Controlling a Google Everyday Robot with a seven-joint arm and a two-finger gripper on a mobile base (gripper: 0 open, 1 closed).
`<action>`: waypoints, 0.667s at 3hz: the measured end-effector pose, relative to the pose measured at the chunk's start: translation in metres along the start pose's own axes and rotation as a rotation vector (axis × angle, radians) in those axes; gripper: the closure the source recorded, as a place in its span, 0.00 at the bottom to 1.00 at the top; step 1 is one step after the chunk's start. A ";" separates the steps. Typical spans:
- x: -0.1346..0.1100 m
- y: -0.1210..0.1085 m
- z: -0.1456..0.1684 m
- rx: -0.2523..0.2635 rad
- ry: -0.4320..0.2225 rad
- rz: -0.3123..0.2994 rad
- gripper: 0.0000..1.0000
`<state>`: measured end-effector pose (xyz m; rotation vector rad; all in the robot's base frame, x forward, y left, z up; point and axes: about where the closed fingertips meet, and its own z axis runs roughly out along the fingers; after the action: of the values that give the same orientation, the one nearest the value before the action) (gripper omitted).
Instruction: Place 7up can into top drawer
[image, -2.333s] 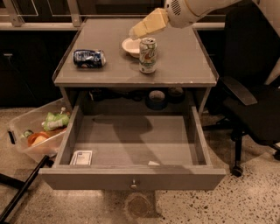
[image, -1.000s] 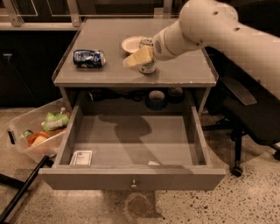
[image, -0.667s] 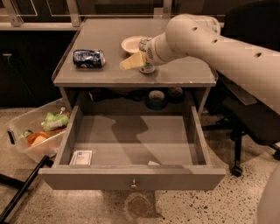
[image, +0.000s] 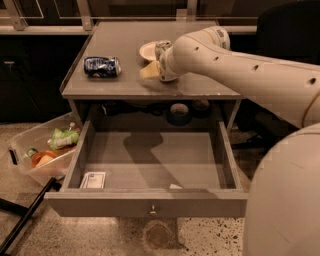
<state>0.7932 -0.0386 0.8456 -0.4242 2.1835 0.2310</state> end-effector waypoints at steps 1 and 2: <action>0.000 -0.007 0.008 0.025 -0.008 0.041 0.42; 0.005 -0.019 0.002 0.047 -0.017 0.075 0.65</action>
Offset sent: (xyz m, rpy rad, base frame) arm 0.0021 -0.0369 -0.0047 0.0545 -0.0074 -0.1351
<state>0.7993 -0.0561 0.8402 -0.3132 2.1863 0.2229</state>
